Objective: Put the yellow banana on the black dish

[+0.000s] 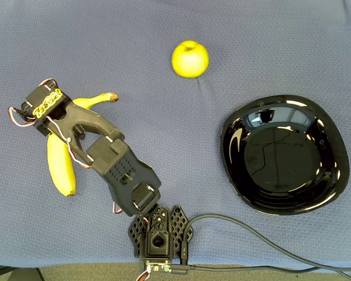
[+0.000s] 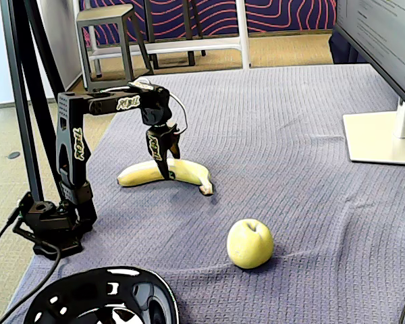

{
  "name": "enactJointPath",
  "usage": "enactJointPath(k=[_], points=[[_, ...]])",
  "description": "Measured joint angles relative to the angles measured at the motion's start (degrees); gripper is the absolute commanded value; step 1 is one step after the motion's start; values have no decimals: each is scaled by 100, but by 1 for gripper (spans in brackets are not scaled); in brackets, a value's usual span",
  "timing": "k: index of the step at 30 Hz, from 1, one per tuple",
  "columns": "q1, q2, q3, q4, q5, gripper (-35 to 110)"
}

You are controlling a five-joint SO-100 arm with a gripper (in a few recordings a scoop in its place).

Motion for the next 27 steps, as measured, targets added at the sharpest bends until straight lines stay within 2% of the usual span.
enactJointPath(k=[27], points=[[-369, -281, -264, -220, 325, 28]])
